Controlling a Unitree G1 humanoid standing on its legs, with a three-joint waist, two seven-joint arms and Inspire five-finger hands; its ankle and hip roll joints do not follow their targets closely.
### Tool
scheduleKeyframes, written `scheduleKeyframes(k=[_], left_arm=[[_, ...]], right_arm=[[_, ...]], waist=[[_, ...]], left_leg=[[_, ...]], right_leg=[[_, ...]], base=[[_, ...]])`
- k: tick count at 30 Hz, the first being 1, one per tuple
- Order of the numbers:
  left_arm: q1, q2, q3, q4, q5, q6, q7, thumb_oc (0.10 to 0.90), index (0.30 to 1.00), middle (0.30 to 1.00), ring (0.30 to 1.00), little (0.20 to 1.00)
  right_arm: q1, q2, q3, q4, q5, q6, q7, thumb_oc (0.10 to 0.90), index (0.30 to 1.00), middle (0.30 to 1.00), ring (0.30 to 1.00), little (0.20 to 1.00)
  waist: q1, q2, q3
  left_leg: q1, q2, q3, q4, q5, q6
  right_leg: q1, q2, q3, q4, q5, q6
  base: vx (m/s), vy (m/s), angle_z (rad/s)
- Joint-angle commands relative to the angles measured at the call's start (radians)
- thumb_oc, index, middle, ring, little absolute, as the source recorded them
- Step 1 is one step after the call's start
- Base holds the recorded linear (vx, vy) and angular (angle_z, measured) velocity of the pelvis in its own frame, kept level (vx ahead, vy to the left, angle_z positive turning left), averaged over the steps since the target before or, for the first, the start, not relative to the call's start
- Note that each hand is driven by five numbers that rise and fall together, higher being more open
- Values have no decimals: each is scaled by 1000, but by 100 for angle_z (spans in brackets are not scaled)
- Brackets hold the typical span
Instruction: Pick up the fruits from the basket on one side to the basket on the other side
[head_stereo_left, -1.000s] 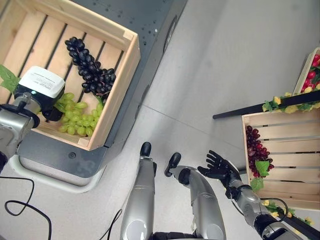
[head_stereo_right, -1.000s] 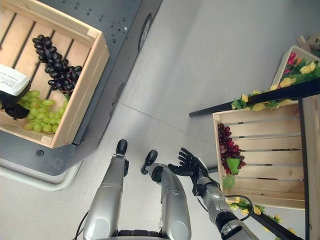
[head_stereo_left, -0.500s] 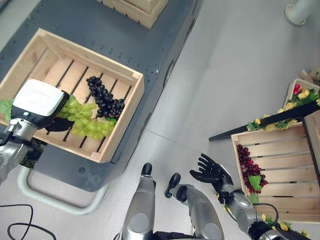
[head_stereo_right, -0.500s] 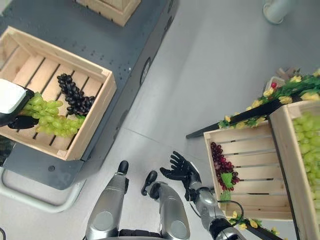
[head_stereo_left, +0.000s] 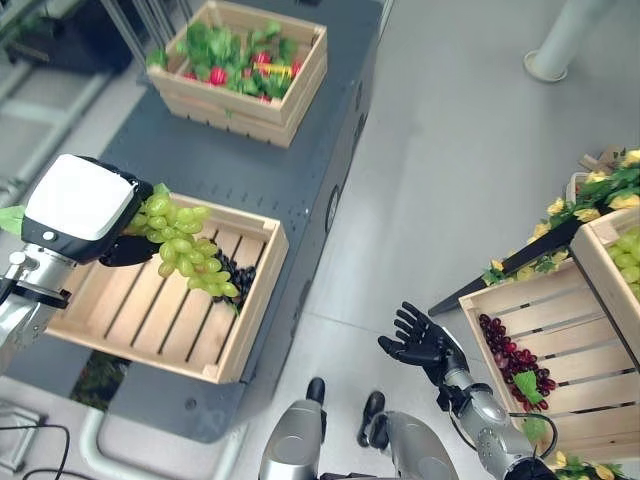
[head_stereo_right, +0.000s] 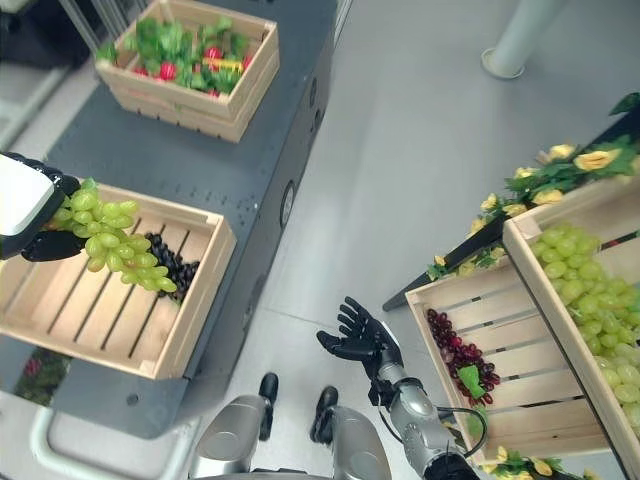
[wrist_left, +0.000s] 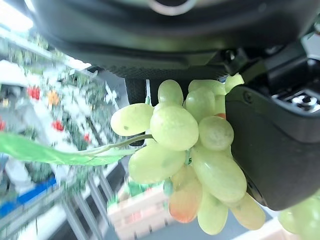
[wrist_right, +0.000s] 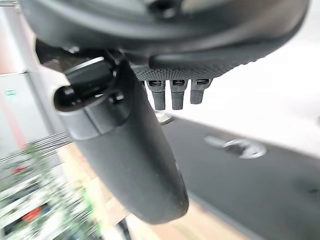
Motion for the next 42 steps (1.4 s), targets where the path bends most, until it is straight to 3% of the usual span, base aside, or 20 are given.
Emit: scheduleKeyframes(k=[1, 7, 11, 19, 20, 22, 23, 24, 27, 30, 42], left_arm=[[-12, 46, 158, -1, -63, -17, 86, 400, 300, 300, 300, 300], [-144, 57, 30, 38, -56, -49, 66, 400, 300, 300, 300, 300], [-343, 51, -126, 108, -81, -114, 75, 400, 300, 300, 300, 300], [-719, 13, -424, 196, -83, -176, 105, 400, 300, 300, 300, 300], [-811, -1, -501, 217, -70, -184, 106, 400, 300, 300, 300, 300], [-871, -6, -551, 231, -64, -193, 110, 400, 300, 300, 300, 300], [-956, -18, -626, 242, -57, -201, 112, 400, 300, 300, 300, 300], [-1031, -20, -691, 230, -44, -203, 102, 400, 300, 300, 300, 300], [-1155, -29, -808, 197, -28, -186, 82, 400, 300, 300, 300, 300], [-1300, -79, -934, 187, -29, -176, 45, 400, 300, 300, 300, 300], [-1530, -214, -1159, 200, -101, -209, 31, 400, 300, 300, 300, 300]], right_arm=[[-3, -53, 22, -97, -9, -49, 28, 800, 900, 900, 900, 900], [-68, -64, 59, -198, 5, -79, -35, 800, 900, 900, 900, 900], [-106, -46, 93, -248, 92, -74, 7, 800, 900, 900, 900, 900], [-285, -44, 161, -328, 269, 82, 135, 800, 900, 900, 900, 900], [-332, -51, 168, -323, 291, 145, 148, 800, 900, 900, 900, 900], [-359, -62, 172, -319, 315, 203, 165, 800, 900, 900, 900, 900], [-387, -79, 185, -309, 376, 327, 189, 800, 900, 900, 900, 900], [-405, -93, 188, -292, 423, 380, 224, 800, 900, 900, 900, 900], [-454, -114, 193, -285, 488, 424, 262, 800, 900, 900, 900, 900], [-575, -108, 196, -263, 568, 454, 207, 800, 900, 900, 900, 900], [-803, -112, 238, -185, 641, 472, 64, 800, 900, 900, 900, 900]], waist=[[-39, 39, -174], [-50, 55, -240], [-50, 66, -282], [-40, 63, -324], [-42, 59, -329], [-43, 56, -333], [-44, 52, -342], [-43, 47, -347], [-42, 40, -356], [-40, 33, -364], [-34, 22, -383]], left_leg=[[40, -64, -37, -92, 26, 5], [94, -55, -36, -223, 77, -5], [108, -53, -39, -280, 102, -12], [81, -53, -49, -280, 107, -16], [86, -50, -42, -280, 103, -15], [87, -48, -36, -280, 102, -16], [89, -45, -31, -280, 100, -18], [91, -43, -29, -280, 99, -19], [93, -40, -28, -280, 97, -23], [101, -37, -28, -280, 95, -28], [113, -44, -47, -280, 95, -32]], right_leg=[[113, -12, 4, -182, 108, 12], [141, 0, 27, -283, 166, 29], [156, 0, 35, -351, 209, 44], [123, -5, 37, -351, 224, 56], [127, -6, 34, -351, 224, 56], [128, -7, 32, -351, 223, 55], [130, -8, 28, -351, 221, 56], [133, -9, 24, -351, 219, 56], [136, -10, 16, -351, 218, 59], [144, -12, 5, -351, 217, 59], [161, -23, -24, -351, 213, 63]], base=[[42, -119, -19], [26, -84, -5], [12, -93, -1], [1, -76, -2], [52, -65, 0], [46, -52, 2], [55, -65, 2], [58, -71, 2], [36, -50, 2], [34, -34, 2], [24, 2, 9]])
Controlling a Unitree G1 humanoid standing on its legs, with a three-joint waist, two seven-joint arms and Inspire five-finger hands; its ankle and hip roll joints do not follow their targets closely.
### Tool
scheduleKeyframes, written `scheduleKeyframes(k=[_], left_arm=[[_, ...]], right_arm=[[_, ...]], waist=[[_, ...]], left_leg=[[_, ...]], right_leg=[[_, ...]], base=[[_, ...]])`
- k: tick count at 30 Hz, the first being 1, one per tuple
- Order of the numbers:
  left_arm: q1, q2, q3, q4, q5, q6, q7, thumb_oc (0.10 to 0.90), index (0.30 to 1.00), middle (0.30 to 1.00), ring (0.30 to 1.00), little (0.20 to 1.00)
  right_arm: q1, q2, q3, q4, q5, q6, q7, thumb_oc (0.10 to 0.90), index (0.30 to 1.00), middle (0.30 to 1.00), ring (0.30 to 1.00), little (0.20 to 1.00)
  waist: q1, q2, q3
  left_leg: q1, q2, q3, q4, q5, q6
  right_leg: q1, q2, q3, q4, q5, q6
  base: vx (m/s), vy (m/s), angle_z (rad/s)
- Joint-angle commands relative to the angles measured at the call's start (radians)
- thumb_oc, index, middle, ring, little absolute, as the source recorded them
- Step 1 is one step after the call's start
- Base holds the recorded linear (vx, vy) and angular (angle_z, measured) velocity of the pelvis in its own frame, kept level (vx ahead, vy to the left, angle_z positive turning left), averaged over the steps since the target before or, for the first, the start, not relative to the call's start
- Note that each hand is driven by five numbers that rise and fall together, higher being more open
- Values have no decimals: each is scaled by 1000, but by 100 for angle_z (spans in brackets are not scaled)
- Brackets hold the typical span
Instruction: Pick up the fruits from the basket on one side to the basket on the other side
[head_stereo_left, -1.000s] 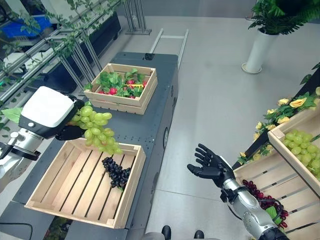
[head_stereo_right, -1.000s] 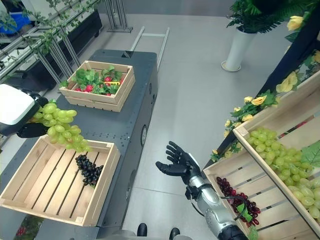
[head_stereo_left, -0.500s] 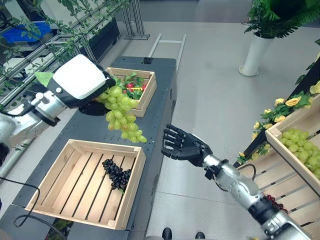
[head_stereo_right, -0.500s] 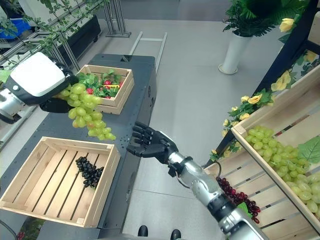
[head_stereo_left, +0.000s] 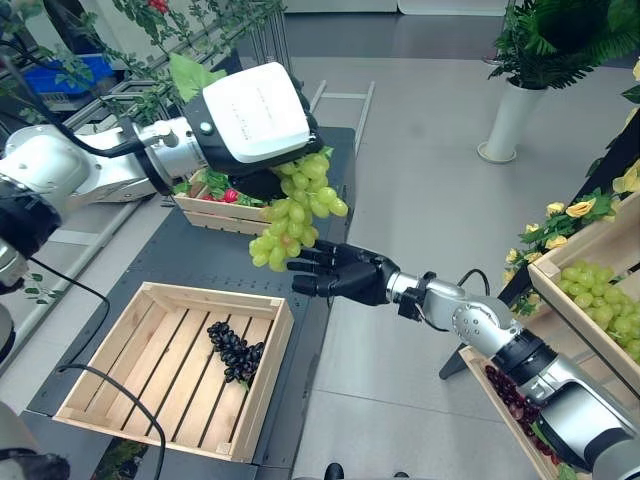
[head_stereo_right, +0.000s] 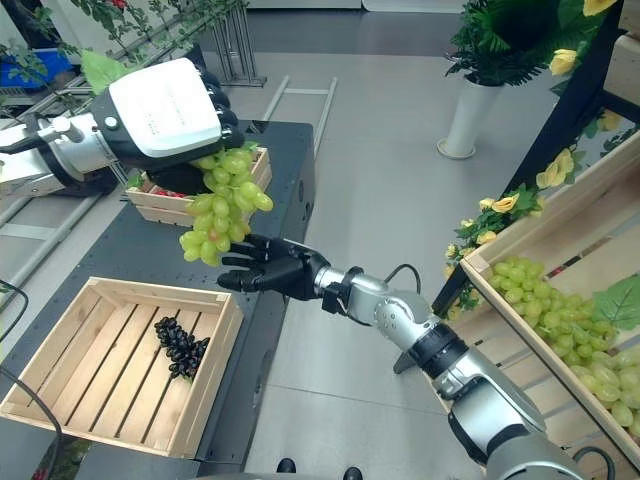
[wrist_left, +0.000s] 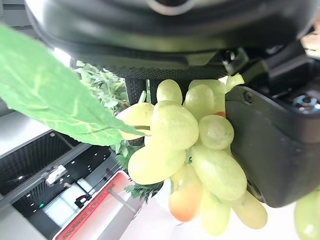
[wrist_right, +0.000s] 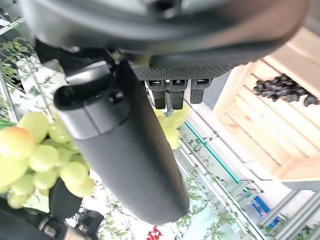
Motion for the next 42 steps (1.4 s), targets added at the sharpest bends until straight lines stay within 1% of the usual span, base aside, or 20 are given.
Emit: scheduleKeyframes(k=[1, 4, 6, 12, 16, 20, 24, 25, 26, 28, 29, 31, 34, 42], left_arm=[[-192, -45, -33, 155, -138, 46, 36, 400, 300, 300, 300, 300], [-204, -64, -51, 148, -142, 43, 32, 400, 300, 300, 300, 300], [-212, -76, -64, 133, -149, 53, 18, 400, 300, 300, 300, 300], [-212, -80, -69, 127, -162, 55, 6, 400, 300, 300, 300, 300], [-210, -78, -69, 121, -187, 62, -12, 400, 300, 300, 300, 300], [-204, -85, -69, 128, -187, 62, -8, 400, 300, 300, 300, 300], [-198, -104, -69, 140, -195, 74, 12, 400, 300, 300, 300, 300], [-196, -109, -65, 146, -196, 75, 15, 400, 300, 300, 300, 300], [-192, -123, -57, 162, -190, 74, 24, 400, 300, 300, 300, 300], [-193, -131, -56, 173, -188, 72, 27, 400, 300, 300, 300, 300], [-200, -142, -58, 183, -192, 75, 25, 400, 300, 300, 300, 300], [-204, -152, -60, 200, -196, 80, 25, 400, 300, 300, 300, 300], [-200, -163, -55, 237, -206, 87, 23, 400, 300, 300, 300, 300], [-168, -158, -37, 321, -199, 89, 25, 400, 300, 300, 300, 300]], right_arm=[[-91, 22, -47, -8, 119, -50, -18, 800, 900, 900, 900, 900], [-131, 16, -36, -10, 125, -61, -38, 800, 900, 900, 900, 900], [-152, 11, -35, -13, 115, -65, -59, 800, 900, 900, 900, 900], [-175, -8, -29, -9, 86, -72, -85, 800, 900, 900, 900, 900], [-179, -23, -29, -8, 126, -96, -62, 800, 900, 900, 900, 900], [-172, 0, -32, -22, 174, -110, -29, 800, 900, 900, 900, 900], [-160, 42, -34, -37, 222, -147, -25, 800, 900, 900, 900, 900], [-158, 51, -37, -39, 238, -156, -26, 515, 472, 472, 472, 472], [-148, 77, -40, -33, 250, -175, -28, 400, 300, 300, 300, 300], [-145, 90, -41, -27, 260, -182, -32, 400, 300, 300, 300, 300], [-141, 109, -38, -20, 284, -200, -39, 400, 300, 300, 300, 300], [-127, 131, -45, -16, 298, -215, -51, 400, 300, 300, 300, 300], [-118, 147, -50, -6, 319, -232, -51, 400, 300, 300, 300, 300], [-103, 139, -67, -5, 366, -237, -22, 400, 300, 300, 300, 300]], waist=[[17, -20, -134], [17, -23, -137], [15, -23, -137], [11, -19, -140], [8, -16, -141], [7, -19, -138], [6, -19, -138], [6, -19, -137], [6, -18, -138], [7, -17, -139], [9, -15, -139], [8, -12, -140], [7, -11, -140], [0, -11, -142]], left_leg=[[-4, -25, 2, -21, -21, -44], [-2, -25, 3, -21, -22, -45], [-2, -25, 4, -21, -22, -45], [2, -23, 10, -21, -21, -47], [2, -21, 14, -21, -20, -48], [4, -21, 14, -21, -20, -47], [5, -22, 13, -21, -21, -46], [5, -22, 14, -21, -21, -46], [5, -22, 13, -21, -20, -45], [5, -22, 12, -21, -20, -45], [5, -21, 12, -21, -20, -46], [5, -21, 13, -21, -20, -46], [5, -20, 13, -21, -21, -47], [6, -18, 19, -21, -22, -48]], right_leg=[[-5, -45, -5, -1, 47, 34], [-4, -46, -7, -1, 48, 33], [-4, -46, -6, -1, 47, 33], [-2, -47, -7, -1, 48, 33], [-2, -46, -3, -1, 48, 31], [-1, -46, -3, -1, 47, 30], [1, -46, -3, -1, 45, 30], [1, -46, -3, -1, 45, 30], [1, -47, -3, -1, 46, 30], [1, -47, -4, -1, 45, 30], [1, -47, -5, -1, 45, 30], [1, -48, -6, -1, 44, 31], [1, -48, -6, -1, 44, 32], [0, -46, 0, -1, 43, 32]], base=[[25, 10, 10], [12, 9, 3], [0, 0, 0], [0, 0, 0], [0, 0, 0], [0, 0, 0], [0, 0, 0], [0, 0, 0], [0, 0, 0], [0, 0, 0], [0, 0, 0], [0, 0, 0], [-1, -1, 1], [0, -2, 3]])
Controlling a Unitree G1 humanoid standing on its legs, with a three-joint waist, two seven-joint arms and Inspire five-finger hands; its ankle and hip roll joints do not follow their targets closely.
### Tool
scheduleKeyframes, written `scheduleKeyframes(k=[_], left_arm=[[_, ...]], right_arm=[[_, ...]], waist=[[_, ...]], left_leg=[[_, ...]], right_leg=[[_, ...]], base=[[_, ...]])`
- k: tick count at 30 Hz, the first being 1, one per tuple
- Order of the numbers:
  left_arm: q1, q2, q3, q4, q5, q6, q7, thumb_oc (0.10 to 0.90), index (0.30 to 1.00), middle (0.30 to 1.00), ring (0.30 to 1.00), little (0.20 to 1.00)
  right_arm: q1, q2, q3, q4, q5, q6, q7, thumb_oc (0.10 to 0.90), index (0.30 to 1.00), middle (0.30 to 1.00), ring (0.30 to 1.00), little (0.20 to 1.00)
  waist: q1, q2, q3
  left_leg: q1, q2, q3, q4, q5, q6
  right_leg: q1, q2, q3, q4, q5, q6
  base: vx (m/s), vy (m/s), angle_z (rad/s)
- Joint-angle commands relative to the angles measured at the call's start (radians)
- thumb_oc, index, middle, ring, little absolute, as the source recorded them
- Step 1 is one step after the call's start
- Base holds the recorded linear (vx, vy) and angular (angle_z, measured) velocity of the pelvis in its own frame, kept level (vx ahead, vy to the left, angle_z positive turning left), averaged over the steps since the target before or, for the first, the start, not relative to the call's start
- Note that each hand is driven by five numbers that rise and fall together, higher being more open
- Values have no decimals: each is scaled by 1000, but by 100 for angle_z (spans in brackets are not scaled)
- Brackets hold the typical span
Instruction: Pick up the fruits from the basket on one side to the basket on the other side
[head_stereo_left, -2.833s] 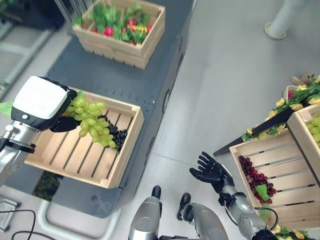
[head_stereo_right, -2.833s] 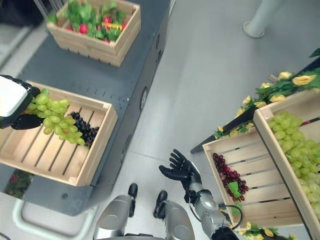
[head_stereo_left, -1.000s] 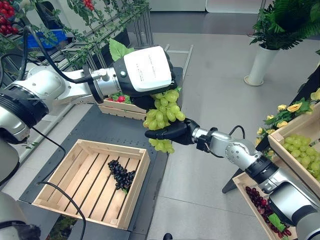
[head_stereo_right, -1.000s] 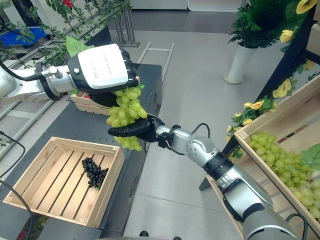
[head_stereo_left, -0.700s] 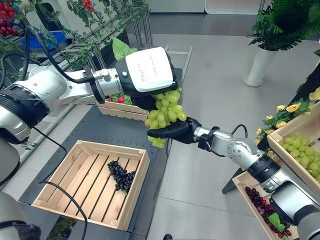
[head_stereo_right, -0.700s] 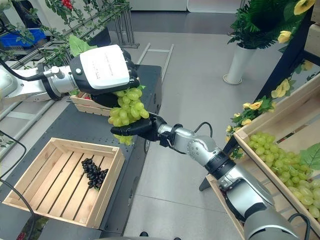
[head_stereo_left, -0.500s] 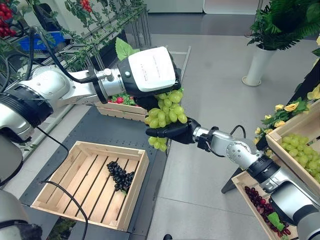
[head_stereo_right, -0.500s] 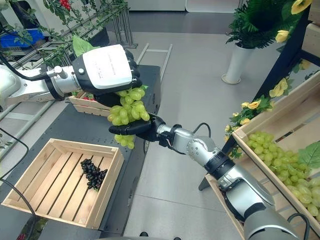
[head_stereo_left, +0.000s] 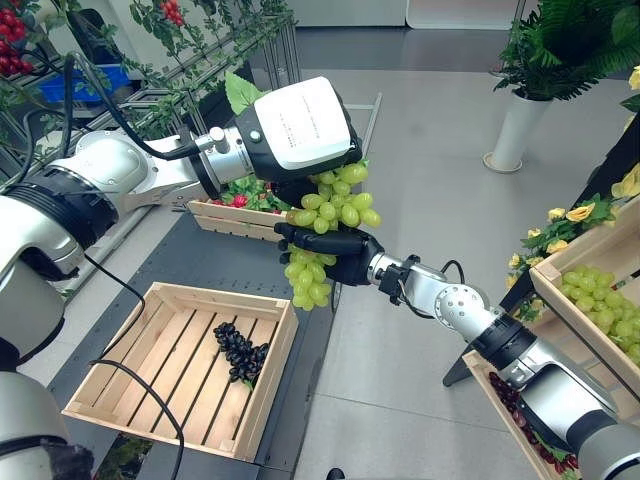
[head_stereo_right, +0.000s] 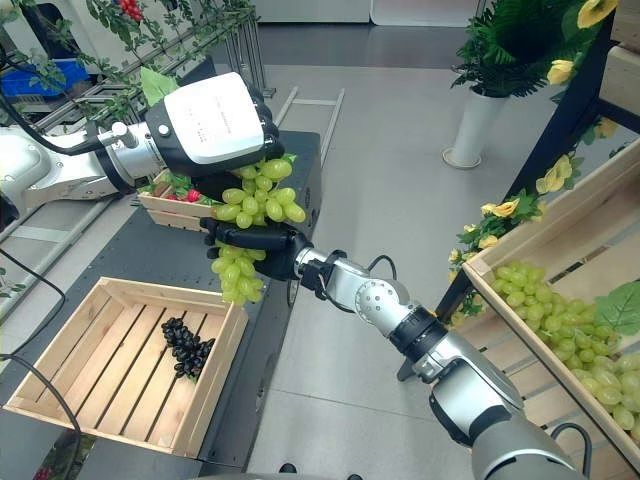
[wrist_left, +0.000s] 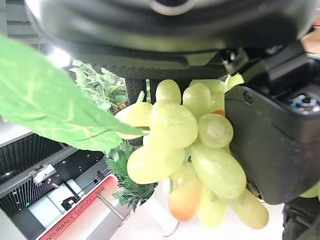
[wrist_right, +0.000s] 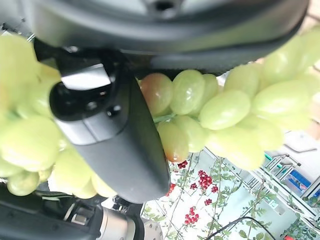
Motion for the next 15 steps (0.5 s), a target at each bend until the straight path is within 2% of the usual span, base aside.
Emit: scheduleKeyframes(k=[1, 3, 4, 5, 6, 7, 12, 15], left_arm=[[-152, -38, 10, 290, -117, 77, 61, 408, 312, 312, 312, 312], [-148, -35, 12, 308, -124, 76, 53, 450, 375, 375, 375, 375], [-136, -36, 22, 325, -121, 97, 15, 535, 502, 502, 502, 502], [-130, -35, 26, 330, -115, 105, 3, 551, 526, 526, 526, 526], [-123, -32, 29, 335, -116, 112, -11, 587, 580, 580, 580, 580], [-102, -26, 36, 345, -128, 134, -47, 800, 900, 900, 900, 900], [-40, -30, 81, 407, -119, 157, -73, 800, 900, 900, 900, 900], [3, -32, 119, 417, -79, 144, -89, 800, 900, 900, 900, 900]], right_arm=[[-49, 42, -112, -30, 130, -160, 61, 400, 300, 300, 300, 300], [-45, 34, -119, -21, 142, -168, 73, 400, 300, 300, 300, 300], [-45, 30, -132, -16, 155, -175, 84, 400, 300, 300, 300, 300], [-44, 29, -137, -15, 156, -177, 89, 400, 300, 300, 300, 300], [-43, 26, -141, -14, 156, -179, 94, 400, 300, 300, 300, 300], [-40, 17, -152, -13, 149, -185, 107, 400, 300, 300, 300, 300], [-67, -26, -177, 12, 37, -175, 105, 400, 300, 300, 300, 300], [-98, -83, -206, 82, 22, -150, 150, 400, 300, 300, 300, 300]], waist=[[20, -12, -129], [19, -12, -129], [18, -13, -128], [17, -13, -127], [16, -13, -127], [13, -15, -127], [6, -16, -127], [2, -19, -129]], left_leg=[[7, -16, 28, -8, -40, -31], [7, -15, 31, -8, -41, -32], [8, -14, 31, -8, -42, -31], [8, -13, 32, -8, -42, -32], [9, -13, 33, -8, -42, -32], [10, -13, 35, -8, -43, -32], [11, -10, 41, -8, -44, -33], [14, -8, 44, -8, -45, -34]], right_leg=[[-3, -44, 19, -1, 44, 33], [-3, -44, 19, -1, 44, 33], [-3, -43, 20, -1, 44, 33], [-2, -42, 21, -1, 44, 33], [-2, -42, 21, -1, 44, 33], [-2, -41, 24, -1, 45, 33], [-3, -39, 30, -1, 47, 32], [-1, -38, 32, -1, 48, 31]], base=[[0, 0, 0], [0, 0, 0], [0, 0, 0], [0, 0, 0], [0, 0, 0], [0, 0, 0], [0, 0, 0], [0, 0, 0]])
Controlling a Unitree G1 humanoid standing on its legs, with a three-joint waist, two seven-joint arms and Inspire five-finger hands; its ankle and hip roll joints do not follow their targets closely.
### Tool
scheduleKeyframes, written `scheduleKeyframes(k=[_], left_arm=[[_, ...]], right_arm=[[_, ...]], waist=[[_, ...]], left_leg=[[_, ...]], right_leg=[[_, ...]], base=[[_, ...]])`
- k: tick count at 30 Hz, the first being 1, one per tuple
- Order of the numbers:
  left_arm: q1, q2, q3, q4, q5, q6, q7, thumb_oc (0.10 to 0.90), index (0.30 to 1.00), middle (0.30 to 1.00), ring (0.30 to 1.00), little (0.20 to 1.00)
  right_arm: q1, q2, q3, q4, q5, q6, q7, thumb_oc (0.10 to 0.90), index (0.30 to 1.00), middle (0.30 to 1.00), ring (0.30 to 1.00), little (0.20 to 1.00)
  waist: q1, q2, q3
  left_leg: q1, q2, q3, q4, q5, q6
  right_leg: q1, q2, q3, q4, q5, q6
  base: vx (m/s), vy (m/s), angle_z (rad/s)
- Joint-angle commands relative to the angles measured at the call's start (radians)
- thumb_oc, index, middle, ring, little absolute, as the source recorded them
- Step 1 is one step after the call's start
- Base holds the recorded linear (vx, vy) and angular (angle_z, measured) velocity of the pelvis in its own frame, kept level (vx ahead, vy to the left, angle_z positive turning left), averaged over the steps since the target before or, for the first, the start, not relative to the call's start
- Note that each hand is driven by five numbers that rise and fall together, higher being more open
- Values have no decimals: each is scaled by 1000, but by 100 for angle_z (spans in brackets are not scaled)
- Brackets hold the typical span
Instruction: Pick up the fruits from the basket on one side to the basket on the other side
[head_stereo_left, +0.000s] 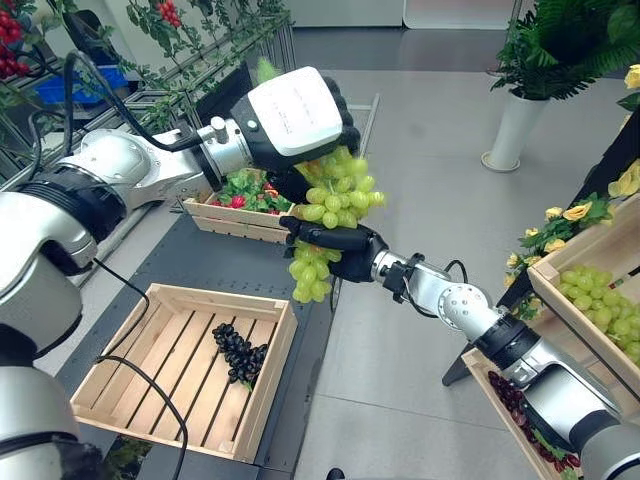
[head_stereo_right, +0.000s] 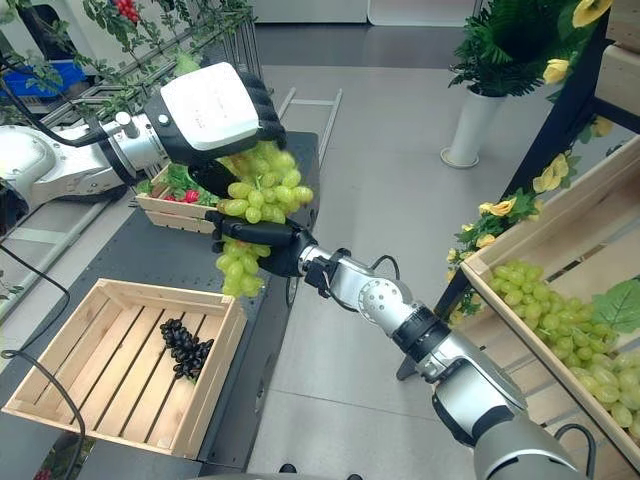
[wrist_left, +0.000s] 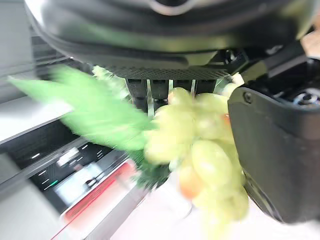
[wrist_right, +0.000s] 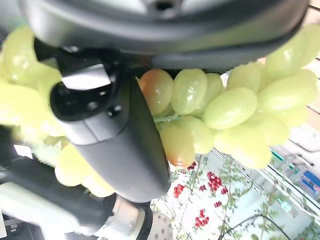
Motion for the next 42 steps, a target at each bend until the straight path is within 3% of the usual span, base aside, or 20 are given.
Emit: scheduleKeyframes(k=[1, 4, 6, 9, 14, 18, 23, 24, 25, 27, 30, 32, 34, 37, 41, 42], left_arm=[[12, 33, 118, 231, -26, 119, 7, 800, 900, 900, 900, 900], [54, 32, 160, 233, -20, 116, 0, 800, 900, 900, 900, 900], [63, 37, 173, 223, -28, 121, -15, 800, 900, 900, 900, 900], [93, 48, 205, 202, -44, 143, -34, 800, 900, 900, 900, 900], [179, 69, 285, 133, -46, 193, -61, 800, 900, 900, 900, 900], [249, 84, 345, 96, -56, 219, -67, 800, 900, 900, 900, 900], [397, 79, 495, 52, -225, 253, -70, 800, 900, 900, 900, 900], [468, 52, 578, 42, -335, 252, -71, 800, 900, 900, 900, 900], [471, 52, 581, 41, -334, 252, -71, 800, 900, 900, 900, 900], [608, -31, 758, -8, -469, 253, -105, 800, 900, 900, 900, 900], [712, -107, 873, -52, -575, 243, -140, 800, 900, 900, 900, 900], [803, -196, 957, -91, -717, 248, -171, 800, 900, 900, 900, 900], [870, -281, 1017, -114, -872, 246, -205, 800, 900, 900, 900, 900], [990, -443, 1091, -145, -988, 228, -218, 800, 900, 900, 900, 900], [1101, -546, 1116, -198, -1008, 231, -263, 800, 900, 900, 900, 900], [1149, -575, 1133, -231, -1080, 249, -301, 800, 900, 900, 900, 900]], right_arm=[[-102, -65, -215, 72, 4, -94, 154, 400, 300, 300, 300, 300], [-130, -115, -232, 167, -34, -29, 187, 400, 300, 300, 300, 300], [-138, -133, -233, 208, -41, -27, 202, 400, 300, 300, 300, 300], [-145, -168, -249, 252, -100, -48, 191, 400, 300, 300, 300, 300], [-136, -200, -247, 236, -339, -139, 56, 400, 300, 300, 300, 300], [-102, -219, -246, 175, -451, -145, 17, 400, 300, 300, 300, 300], [-47, -268, -228, 86, -654, -156, 5, 400, 300, 300, 300, 300], [-31, -282, -220, 62, -782, -168, 12, 400, 300, 300, 300, 300], [-32, -282, -219, 62, -782, -168, 12, 400, 300, 300, 300, 300], [-9, -310, -202, -7, -940, -167, 8, 400, 300, 300, 300, 300], [13, -317, -214, -58, -1036, -167, 6, 400, 300, 300, 300, 300], [30, -322, -226, -109, -1095, -173, -6, 400, 300, 300, 300, 300], [47, -305, -245, -149, -1077, -170, -3, 400, 300, 300, 300, 300], [129, -254, -309, -229, -994, -156, 49, 400, 300, 300, 300, 300], [256, -229, -386, -334, -920, -139, 116, 400, 300, 300, 300, 300], [321, -232, -432, -390, -878, -132, 158, 400, 300, 300, 300, 300]], waist=[[13, -20, -130], [9, -24, -135], [9, -26, -135], [4, -31, -136], [-9, -40, -126], [-19, -41, -121], [-34, -49, -115], [-37, -53, -111], [-37, -52, -112], [-44, -63, -107], [-50, -73, -106], [-55, -78, -102], [-59, -82, -98], [-69, -89, -87], [-84, -94, -79], [-94, -96, -76]], left_leg=[[14, -8, 43, -8, -48, -34], [20, -7, 43, -8, -53, -35], [22, -6, 44, -8, -54, -35], [23, -4, 49, -8, -56, -34], [30, -1, 59, -8, -58, -29], [32, 1, 68, -8, -59, -26], [32, 4, 82, -8, -61, -21], [35, 4, 84, -8, -63, -19], [33, 4, 84, -8, -62, -19], [36, 5, 86, -8, -65, -15], [34, 5, 87, -8, -66, -11], [37, 5, 87, -8, -68, -8], [38, 6, 88, -8, -71, -5], [40, 7, 91, -8, -75, 0], [44, 11, 107, -8, -81, 2], [44, 14, 120, -8, -85, 4]], right_leg=[[0, -37, 33, -1, 48, 31], [3, -34, 40, -1, 48, 29], [4, -34, 43, -1, 48, 28], [3, -30, 53, -1, 49, 25], [4, -23, 80, -1, 53, 17], [3, -20, 93, -1, 55, 16], [-3, -15, 119, -1, 58, 13], [-1, -13, 126, -1, 57, 12], [-4, -13, 126, -1, 59, 12], [-3, -9, 141, -1, 56, 10], [-8, -3, 156, -1, 57, 6], [-7, 1, 169, -1, 56, 2], [-8, 6, 181, -1, 56, -1], [-9, 12, 195, -1, 57, -4], [-13, 17, 213, -1, 60, -2], [-18, 19, 224, -1, 63, 1]], base=[[25, 12, 3], [14, 12, 0], [15, 20, -10], [9, 14, -7], [8, 15, -13], [1, 17, -13], [-1, 13, -11], [-1, 6, -9], [0, 7, -13], [1, 4, -11], [6, 6, -5], [14, 22, -12], [12, 37, -17], [10, 50, -19], [17, 57, -18], [18, 42, -17]])
